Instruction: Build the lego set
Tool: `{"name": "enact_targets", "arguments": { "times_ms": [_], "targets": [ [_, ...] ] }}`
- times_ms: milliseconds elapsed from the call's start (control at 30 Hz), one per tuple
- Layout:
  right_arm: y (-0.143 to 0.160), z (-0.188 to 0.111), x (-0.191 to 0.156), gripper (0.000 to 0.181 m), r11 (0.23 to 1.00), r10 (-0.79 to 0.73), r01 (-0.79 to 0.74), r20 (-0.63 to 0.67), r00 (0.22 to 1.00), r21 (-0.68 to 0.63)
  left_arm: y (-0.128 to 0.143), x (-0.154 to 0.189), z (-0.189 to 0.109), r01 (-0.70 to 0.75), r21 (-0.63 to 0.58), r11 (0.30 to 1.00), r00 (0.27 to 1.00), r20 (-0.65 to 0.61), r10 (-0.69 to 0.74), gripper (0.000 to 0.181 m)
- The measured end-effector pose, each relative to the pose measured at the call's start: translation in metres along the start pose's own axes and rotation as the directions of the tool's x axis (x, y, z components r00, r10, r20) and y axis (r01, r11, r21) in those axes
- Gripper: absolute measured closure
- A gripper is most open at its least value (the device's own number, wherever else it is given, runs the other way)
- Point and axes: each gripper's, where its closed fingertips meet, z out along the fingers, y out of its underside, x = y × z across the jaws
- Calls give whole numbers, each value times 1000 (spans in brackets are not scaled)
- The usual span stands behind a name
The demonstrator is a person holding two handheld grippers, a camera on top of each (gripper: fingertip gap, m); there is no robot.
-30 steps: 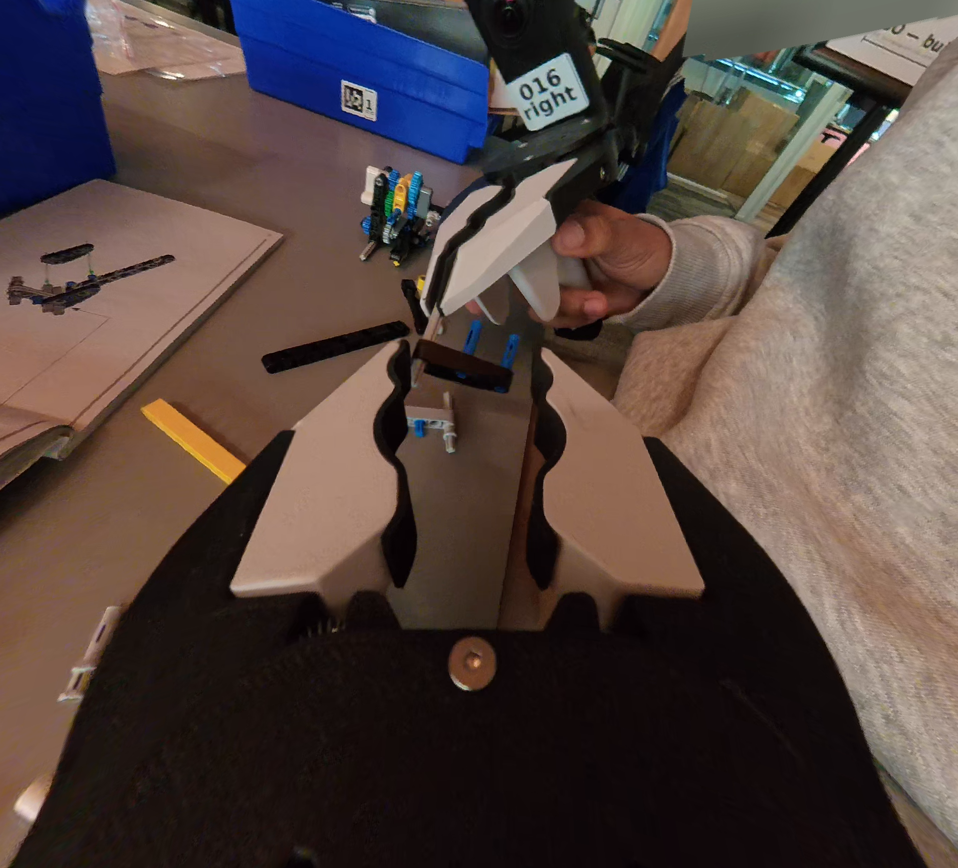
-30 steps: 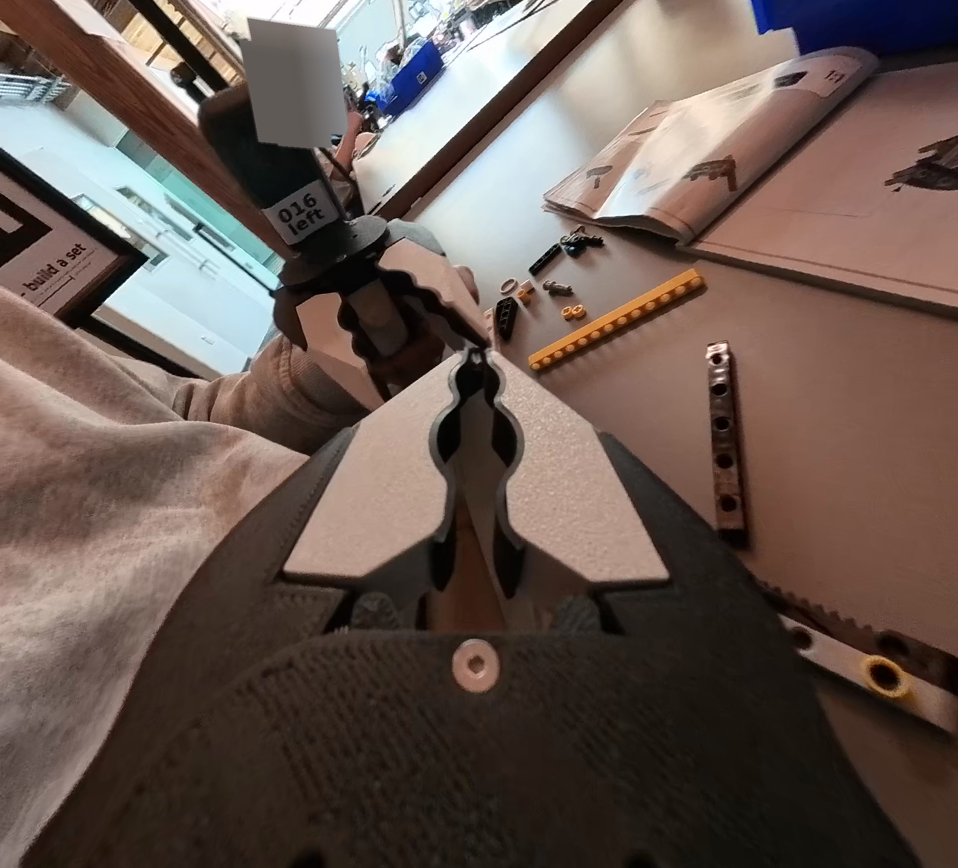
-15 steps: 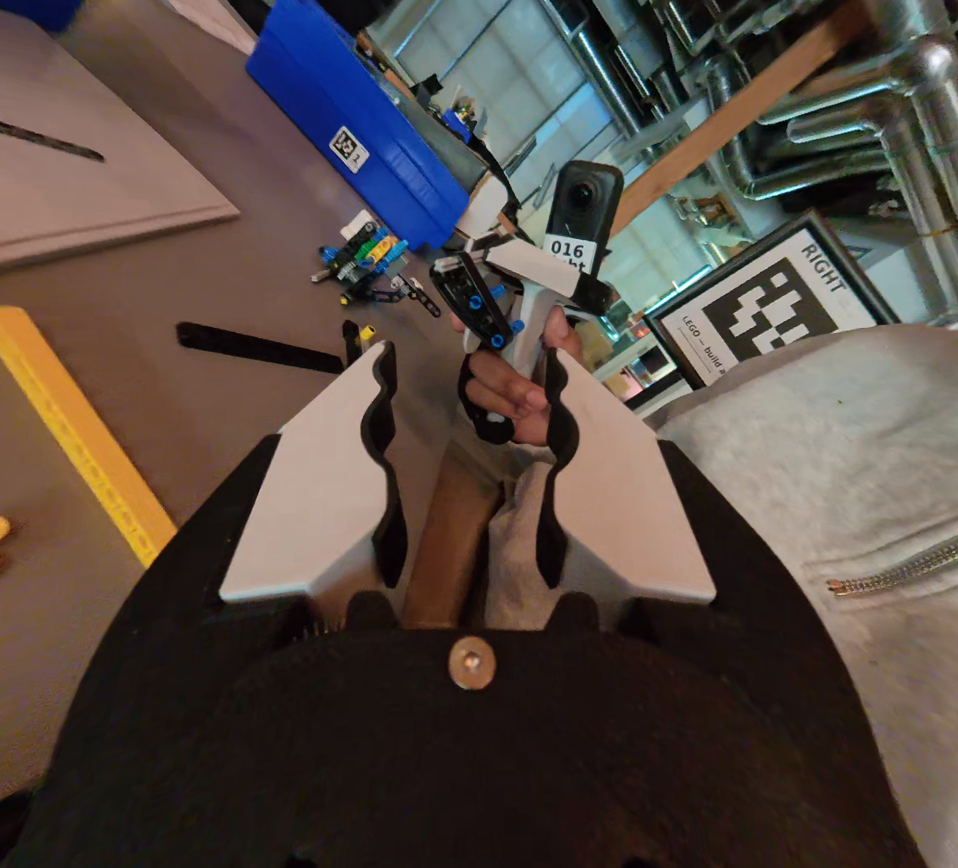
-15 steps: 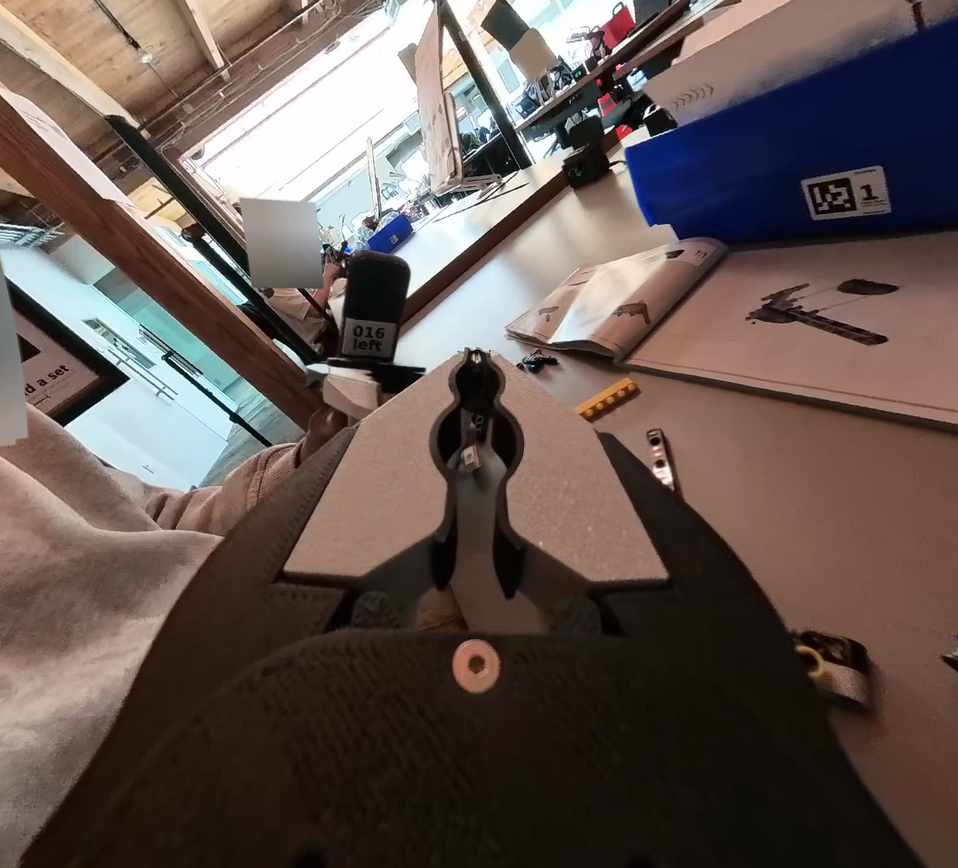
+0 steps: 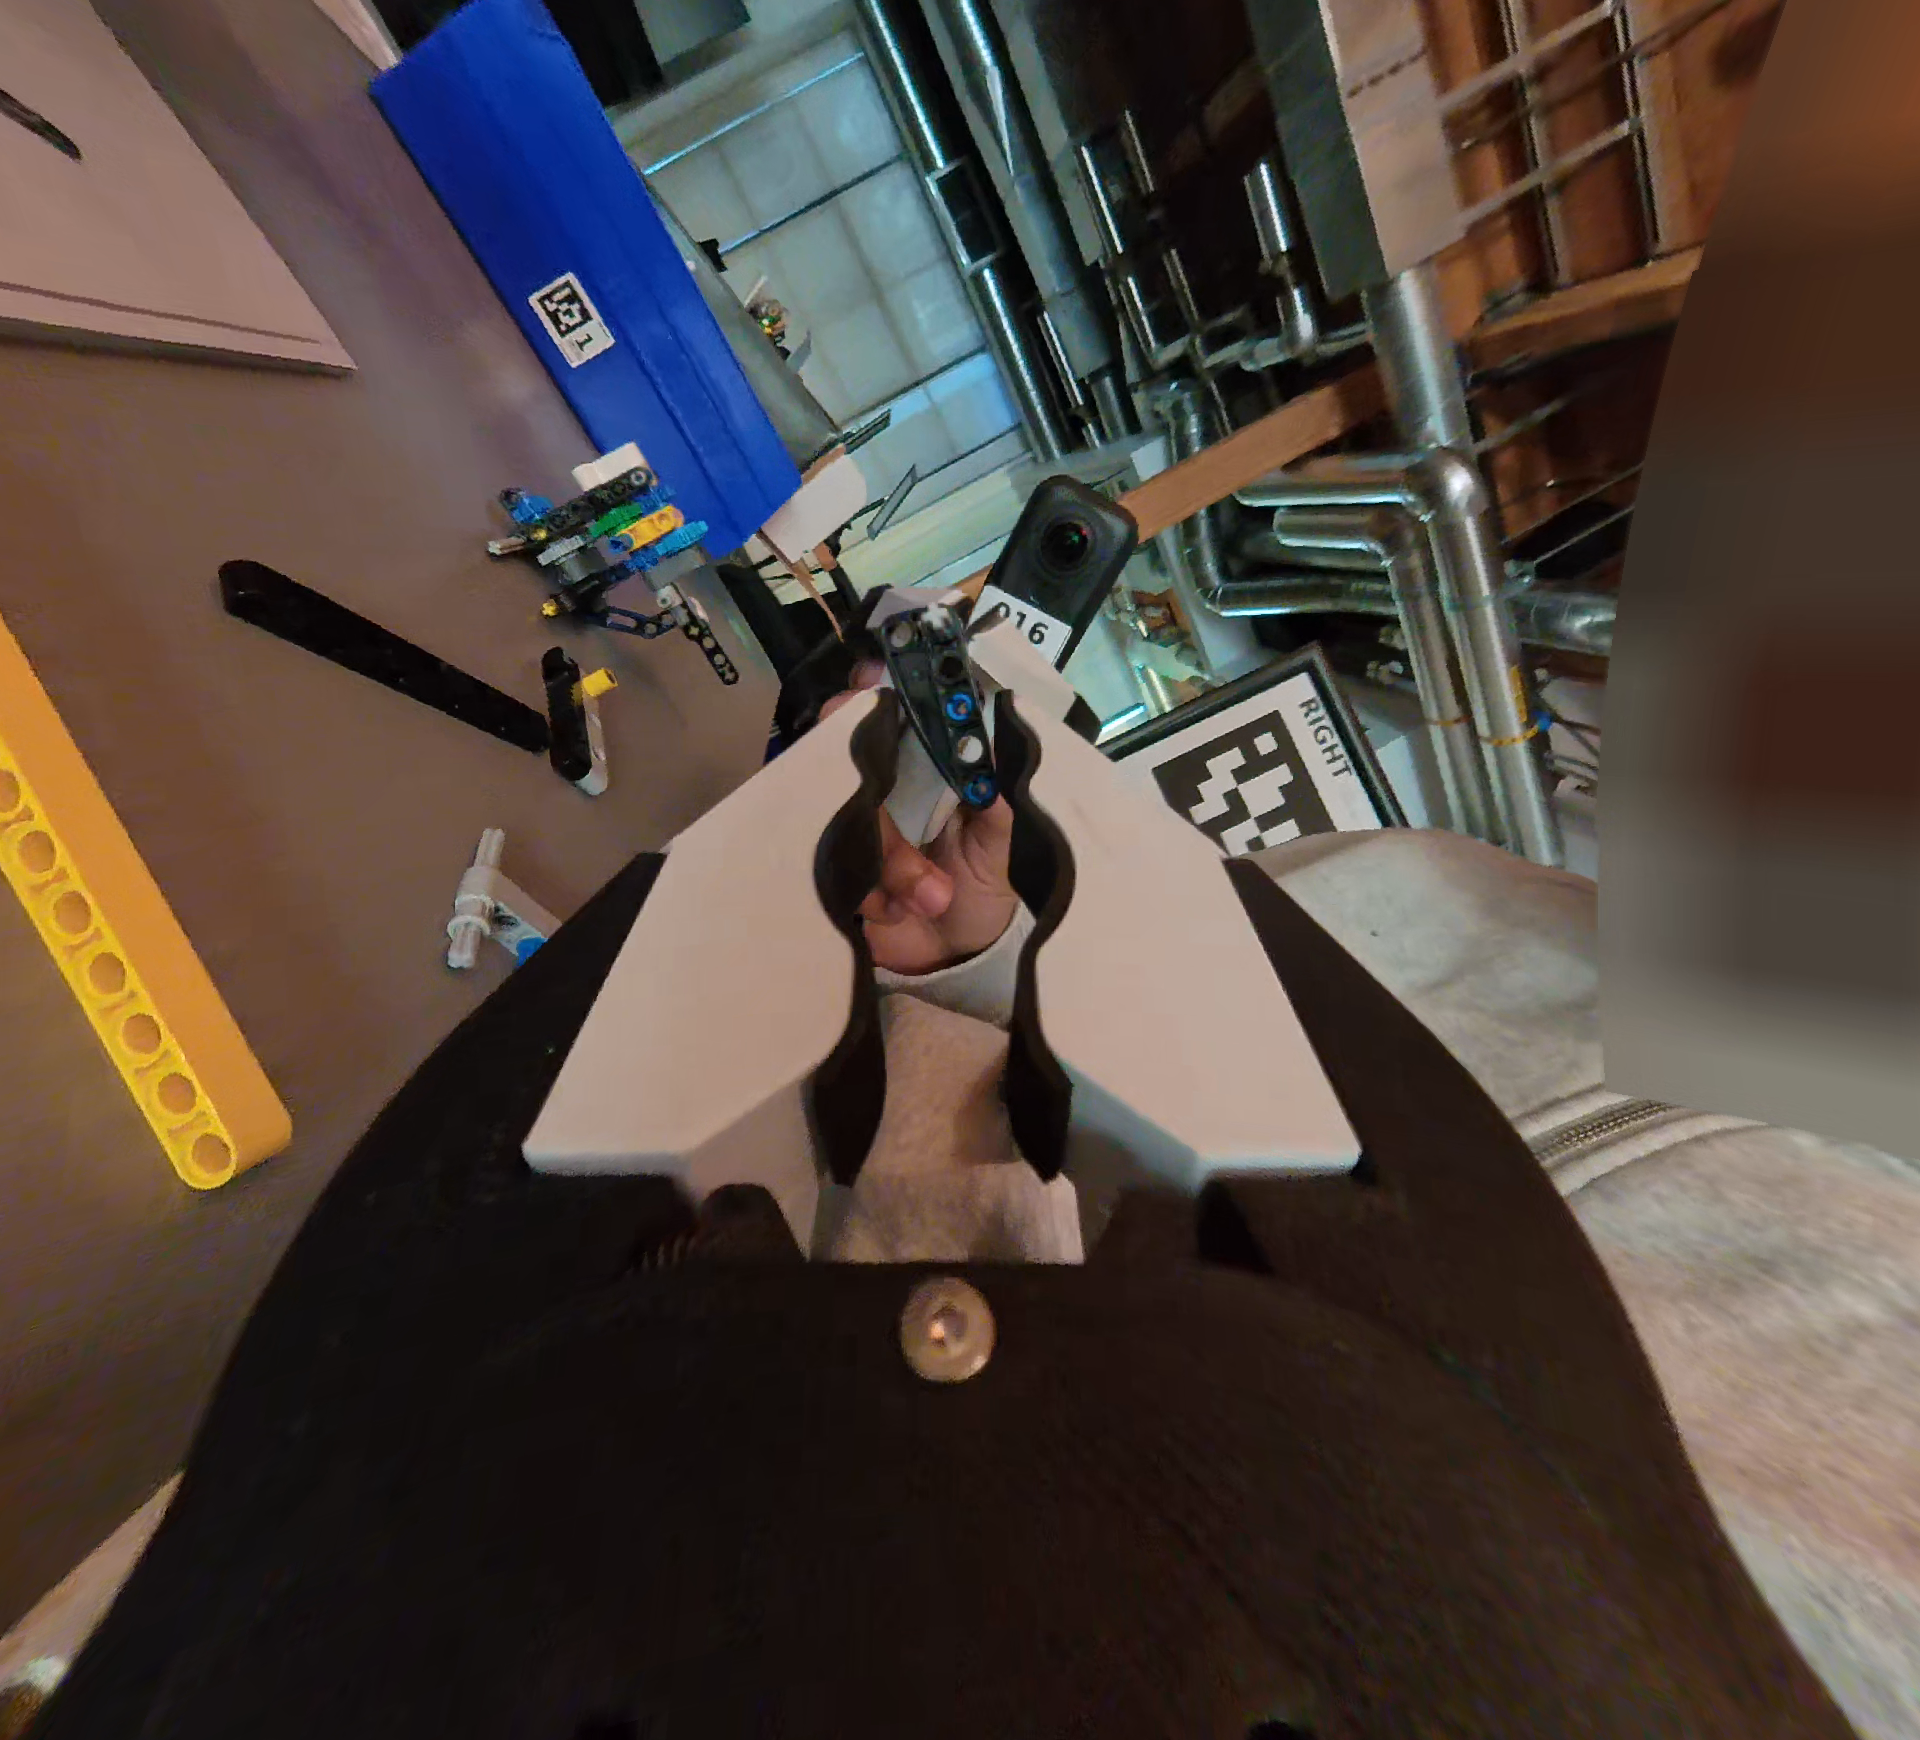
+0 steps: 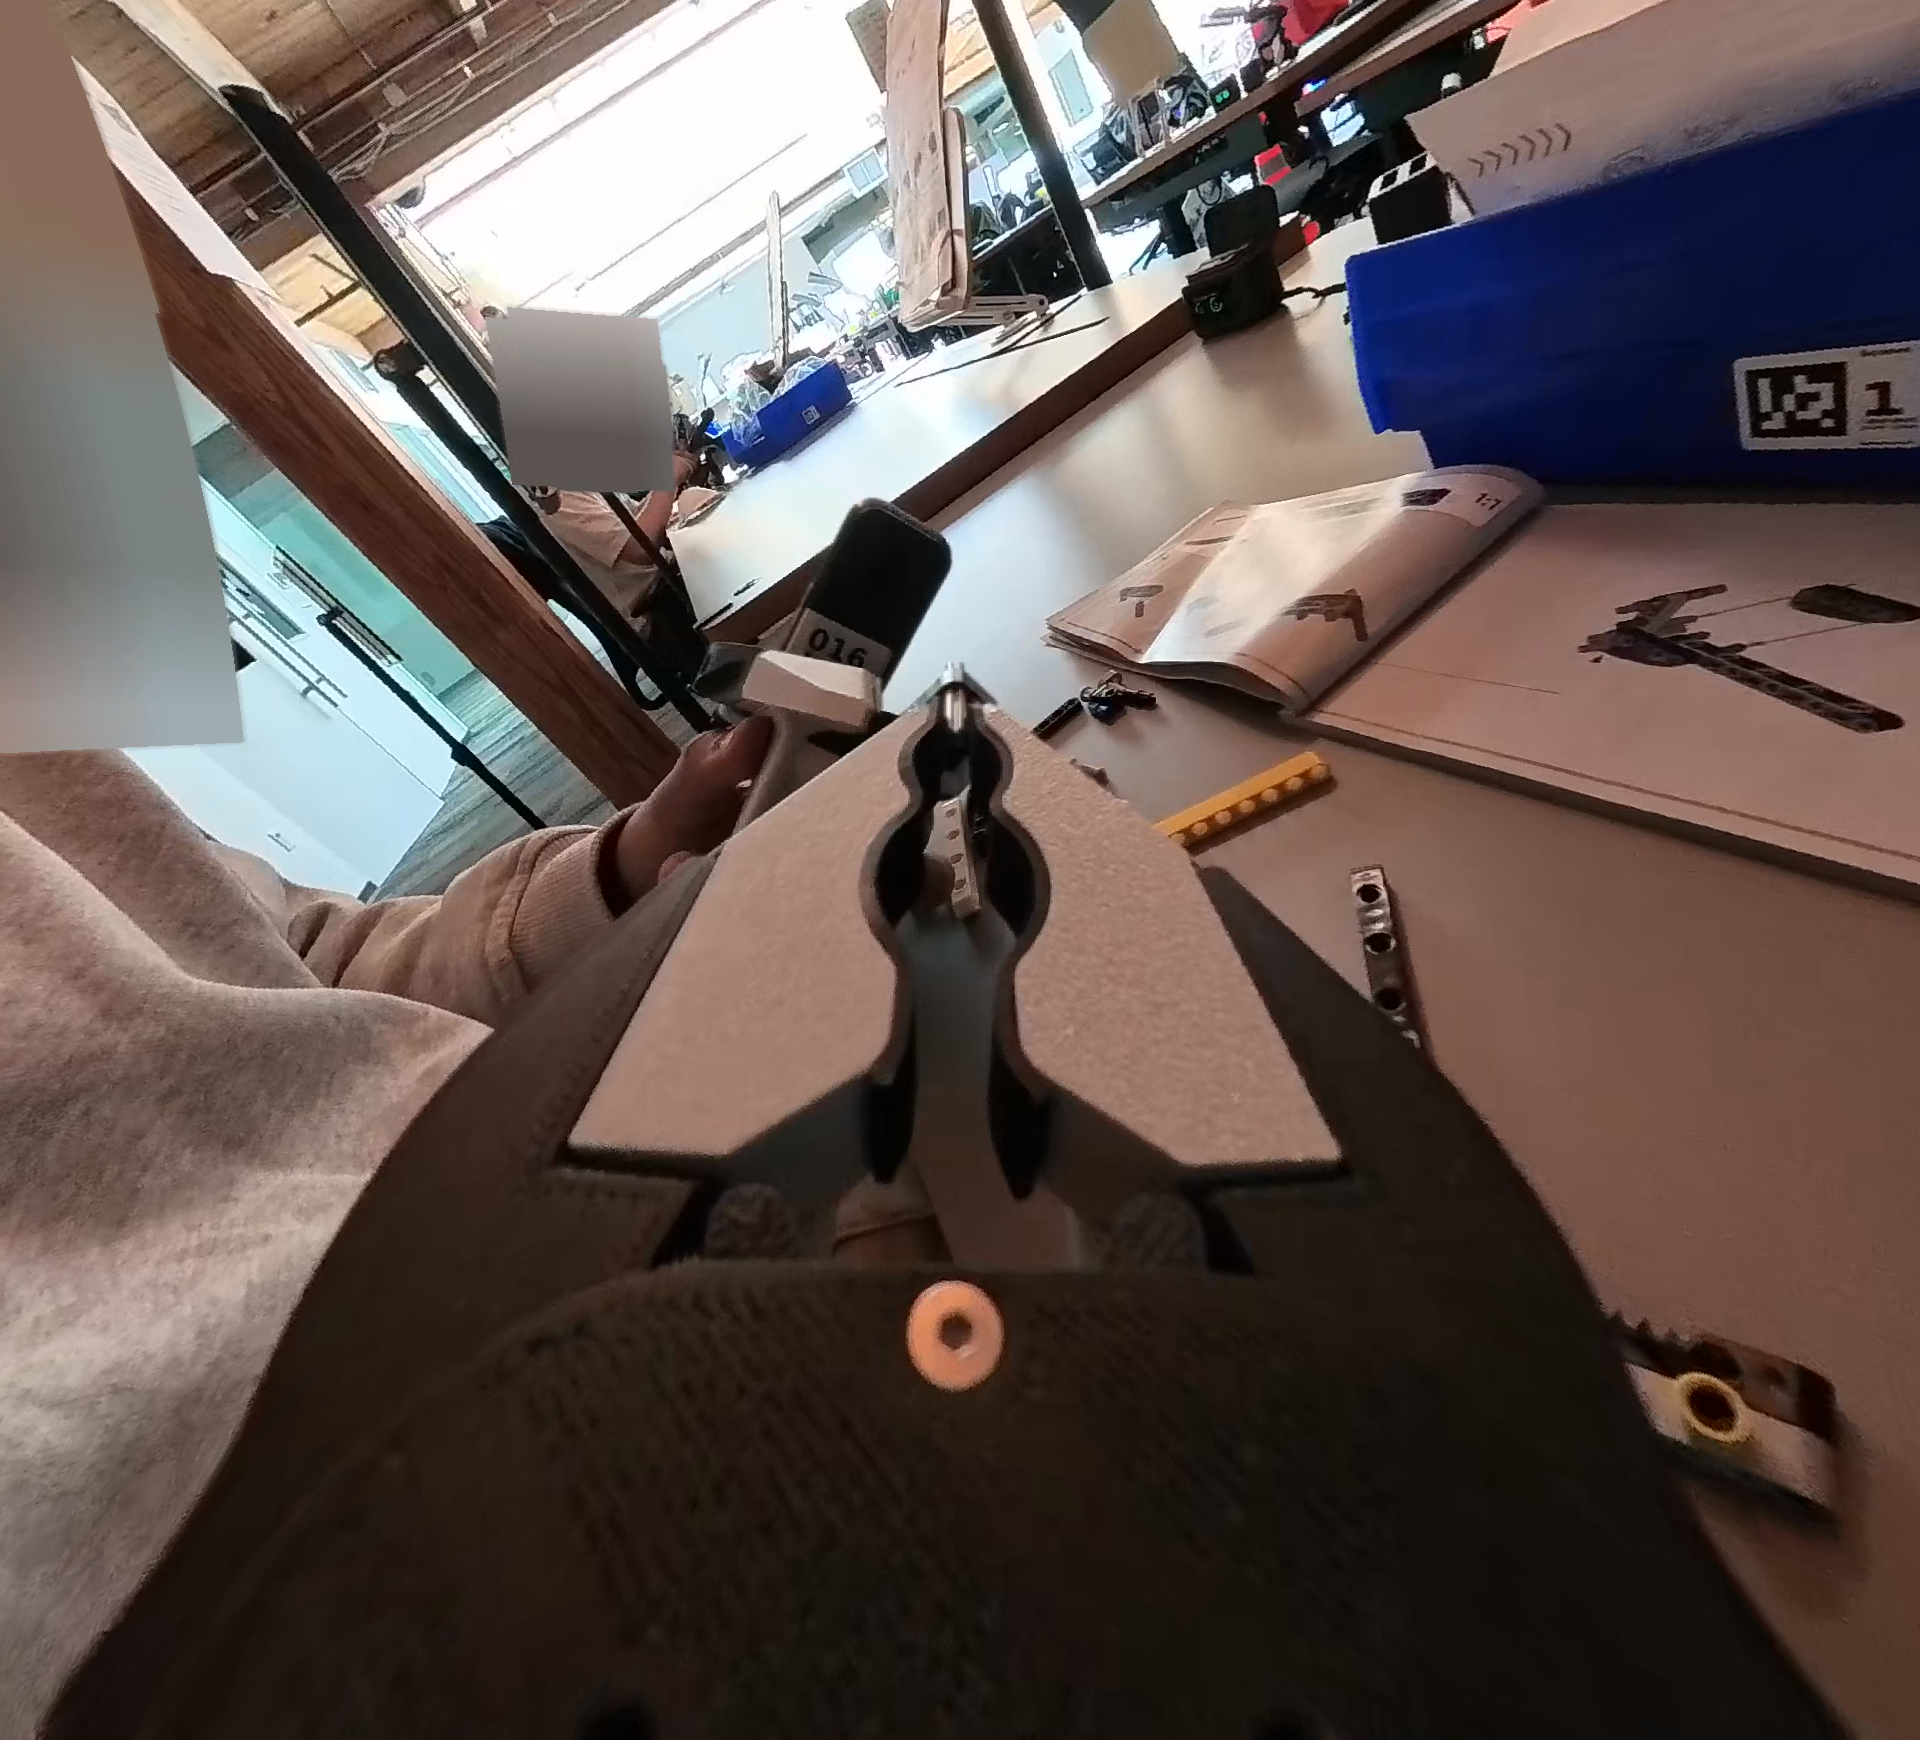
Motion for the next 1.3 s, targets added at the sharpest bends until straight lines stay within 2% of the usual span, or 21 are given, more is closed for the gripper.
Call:
{"name": "enact_targets", "arguments": {
  "times_ms": [33,200,333,467,600,733,833,933,1033,1133,1300],
  "targets": [
    [1,0,0,179,1000,-1,1,4,1000,-4,0,0,0,13,-1,1000,1000,-4,-13,166],
    [0,0,-3,179,1000,-16,16,13,1000,-3,7,-4,1,68,-50,996,998,1,-68,153],
    [0,0,-4,179,1000,-25,25,20,999,-3,9,-2,2,97,-58,994,995,-23,-99,153],
    [2,2,-5,179,999,-33,33,25,999,-14,6,2,0,108,-42,993,992,-56,-110,169],
    [5,3,-7,178,997,-72,73,17,997,-34,3,1,-3,121,-42,992,991,-56,-124,169],
    [4,1,-3,172,987,-155,154,-28,987,-53,-5,1,-9,113,-40,993,993,-23,-114,170],
    [-2,-4,10,170,973,-228,222,-121,966,-63,-16,-11,-18,75,-81,994,994,85,-68,170],
    [-1,-7,24,170,956,-286,264,-203,936,-126,-17,-18,-24,23,-193,981,986,167,10,169],
    [11,-7,38,166,915,-379,315,-267,886,-252,-9,-29,-30,-15,-312,950,968,233,92,169],
    [28,-6,51,162,848,-490,366,-302,818,-384,-9,-29,-33,-42,-301,953,968,222,113,169],
    [45,-7,66,160,762,-605,408,-327,726,-503,-7,-30,-39,-7,-257,966,983,178,55,169]
  ]
}}
